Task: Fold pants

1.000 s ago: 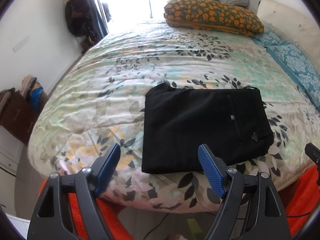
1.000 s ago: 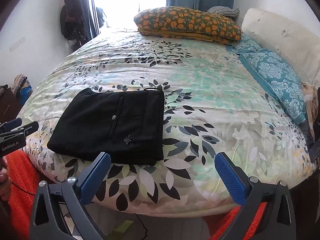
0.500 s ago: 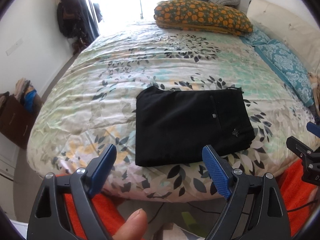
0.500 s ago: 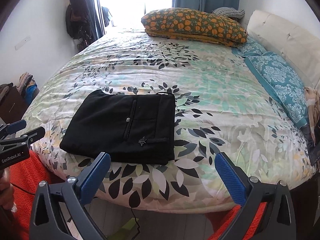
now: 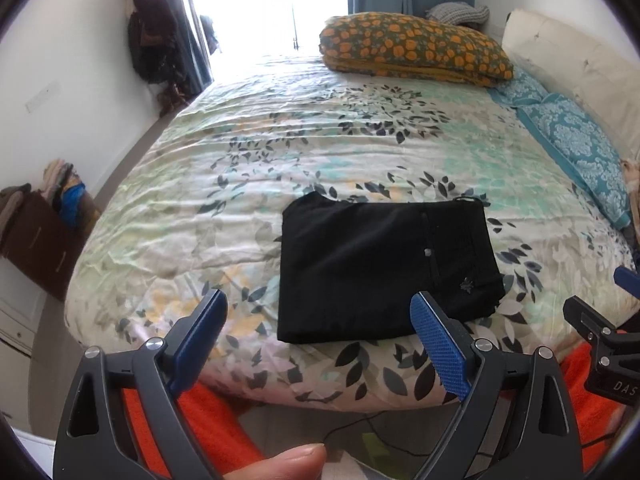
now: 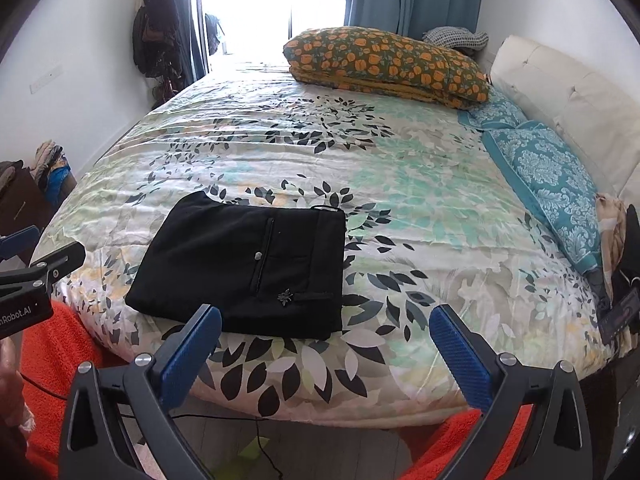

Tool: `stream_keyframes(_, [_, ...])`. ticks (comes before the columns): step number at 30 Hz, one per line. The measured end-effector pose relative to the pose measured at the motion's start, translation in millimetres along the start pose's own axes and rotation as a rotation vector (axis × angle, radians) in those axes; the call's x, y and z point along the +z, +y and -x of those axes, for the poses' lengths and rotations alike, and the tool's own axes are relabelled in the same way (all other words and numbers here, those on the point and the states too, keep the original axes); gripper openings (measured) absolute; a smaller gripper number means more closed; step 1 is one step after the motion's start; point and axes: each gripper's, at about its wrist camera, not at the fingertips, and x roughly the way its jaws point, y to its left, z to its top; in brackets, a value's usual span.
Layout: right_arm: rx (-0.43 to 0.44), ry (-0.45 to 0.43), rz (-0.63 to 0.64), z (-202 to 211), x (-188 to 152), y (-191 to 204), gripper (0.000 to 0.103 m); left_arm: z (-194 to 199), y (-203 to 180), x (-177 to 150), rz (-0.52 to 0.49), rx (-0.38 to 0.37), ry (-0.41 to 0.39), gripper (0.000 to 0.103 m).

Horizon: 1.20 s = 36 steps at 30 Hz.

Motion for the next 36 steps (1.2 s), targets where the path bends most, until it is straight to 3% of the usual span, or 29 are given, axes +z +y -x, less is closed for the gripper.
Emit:
stream_keyframes(3, [-0.020,0.019,0.037,-4.0,-6.4,6.9,0.103,-6.0,1.2,-6.8,0.000,0.005,0.029,0.094])
stream_keyframes(11, [-0.057,-0.060,0.061,8.9,5.4,12.0,0.103,-9.0,2.4,-14.3,0.004,-0.002,0.055,0.094])
stream_keyframes(36, [-0.033,-0.015,0.053,-5.0,3.6,16.6,0.103,-2.6,-2.6,-14.0,-0.020,-0.024,0.027,0.094])
